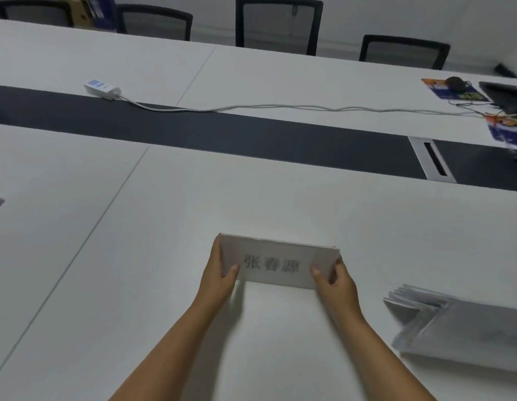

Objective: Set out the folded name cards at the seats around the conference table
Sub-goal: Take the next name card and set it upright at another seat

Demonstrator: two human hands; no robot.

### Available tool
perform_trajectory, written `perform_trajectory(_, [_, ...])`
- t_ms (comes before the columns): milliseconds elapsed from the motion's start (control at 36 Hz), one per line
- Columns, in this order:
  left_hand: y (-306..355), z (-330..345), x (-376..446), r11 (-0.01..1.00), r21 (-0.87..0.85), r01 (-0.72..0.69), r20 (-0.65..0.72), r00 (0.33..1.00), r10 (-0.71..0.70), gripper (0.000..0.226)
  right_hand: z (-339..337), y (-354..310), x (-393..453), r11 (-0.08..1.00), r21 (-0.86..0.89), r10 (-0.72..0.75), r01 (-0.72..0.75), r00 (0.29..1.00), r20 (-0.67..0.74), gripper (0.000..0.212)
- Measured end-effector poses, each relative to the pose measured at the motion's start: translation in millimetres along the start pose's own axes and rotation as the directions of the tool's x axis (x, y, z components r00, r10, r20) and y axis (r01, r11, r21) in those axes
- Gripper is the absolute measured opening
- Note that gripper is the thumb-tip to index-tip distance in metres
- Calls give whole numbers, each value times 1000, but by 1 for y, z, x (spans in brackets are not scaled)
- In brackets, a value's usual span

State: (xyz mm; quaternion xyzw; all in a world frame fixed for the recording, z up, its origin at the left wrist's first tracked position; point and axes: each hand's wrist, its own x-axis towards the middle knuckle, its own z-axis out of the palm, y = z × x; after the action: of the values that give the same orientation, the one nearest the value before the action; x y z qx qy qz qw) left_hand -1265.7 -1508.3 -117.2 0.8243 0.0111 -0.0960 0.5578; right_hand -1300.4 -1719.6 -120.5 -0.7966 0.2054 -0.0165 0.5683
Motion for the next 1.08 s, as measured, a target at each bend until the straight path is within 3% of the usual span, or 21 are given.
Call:
perform_trajectory(83, [-18,2,1,998,48,51,-91,995,-46,63,0,13,-3,1000,-27,-2,-1,992,-123,44])
perform_trajectory(222, [-25,8,-4,985,172,32,-254,967,13,28,6,28,2,972,-232,-91,29,962,-258,17])
perform_trajectory(361, [-22,13,-2,982,185,34,-292,956,22,11,13,27,17,958,-280,-145,61,946,-289,23])
perform_trajectory(611, [-18,9,14,984,177,25,-293,956,28,7,21,39,25,887,-453,-275,85,887,-371,21])
perform_trajectory(1083, [-22,10,18,965,262,32,-291,956,47,7,23,42,28,884,-456,-298,102,875,-381,23])
